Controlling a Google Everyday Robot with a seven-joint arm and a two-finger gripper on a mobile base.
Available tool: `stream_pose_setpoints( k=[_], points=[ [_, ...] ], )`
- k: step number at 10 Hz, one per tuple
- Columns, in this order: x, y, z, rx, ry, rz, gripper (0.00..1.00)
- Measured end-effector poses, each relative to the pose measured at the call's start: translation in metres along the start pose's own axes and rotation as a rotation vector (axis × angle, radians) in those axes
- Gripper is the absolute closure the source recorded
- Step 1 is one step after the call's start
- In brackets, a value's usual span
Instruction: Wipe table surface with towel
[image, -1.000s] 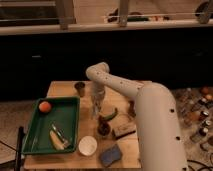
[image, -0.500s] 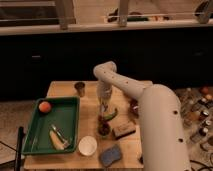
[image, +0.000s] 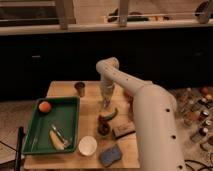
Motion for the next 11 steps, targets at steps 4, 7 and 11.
stream_pose_setpoints(
  k=[4, 7, 11],
  points=[
    [-0.005, -0.013, -0.001, 0.018, -0.015, -0.034, 1.0],
    [-0.022, -0.01, 0.002, 0.031, -0.042, -0.073, 1.0],
    [-0.03, -0.008, 0.001, 0.042, -0.054, -0.094, 1.0]
  ],
)
